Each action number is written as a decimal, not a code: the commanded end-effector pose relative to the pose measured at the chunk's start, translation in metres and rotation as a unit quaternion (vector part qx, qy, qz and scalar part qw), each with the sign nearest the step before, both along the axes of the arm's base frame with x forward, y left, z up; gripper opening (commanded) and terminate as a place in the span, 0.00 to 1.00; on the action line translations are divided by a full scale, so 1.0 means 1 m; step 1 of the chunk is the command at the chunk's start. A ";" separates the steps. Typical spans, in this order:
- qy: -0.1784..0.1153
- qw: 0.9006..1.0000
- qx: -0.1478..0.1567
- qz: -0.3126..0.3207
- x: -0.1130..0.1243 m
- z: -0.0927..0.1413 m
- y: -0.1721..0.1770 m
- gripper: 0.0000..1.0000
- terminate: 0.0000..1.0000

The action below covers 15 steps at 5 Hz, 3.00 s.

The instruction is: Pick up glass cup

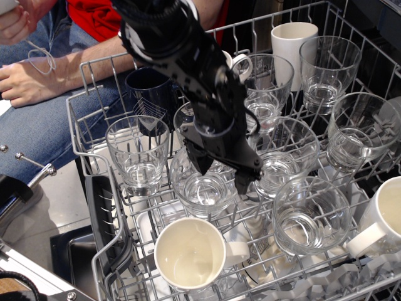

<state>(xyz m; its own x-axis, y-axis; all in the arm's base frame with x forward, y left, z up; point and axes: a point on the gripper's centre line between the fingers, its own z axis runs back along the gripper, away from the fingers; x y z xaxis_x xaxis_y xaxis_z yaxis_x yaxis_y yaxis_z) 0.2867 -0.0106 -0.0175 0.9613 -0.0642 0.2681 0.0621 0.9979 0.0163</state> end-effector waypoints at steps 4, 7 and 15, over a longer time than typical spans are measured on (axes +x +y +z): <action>-0.017 0.998 0.042 0.048 0.006 -0.042 -0.024 1.00 0.00; -0.011 0.997 0.036 0.068 0.015 -0.043 -0.022 0.00 0.00; 0.082 0.993 0.085 0.025 0.042 0.183 0.011 0.00 1.00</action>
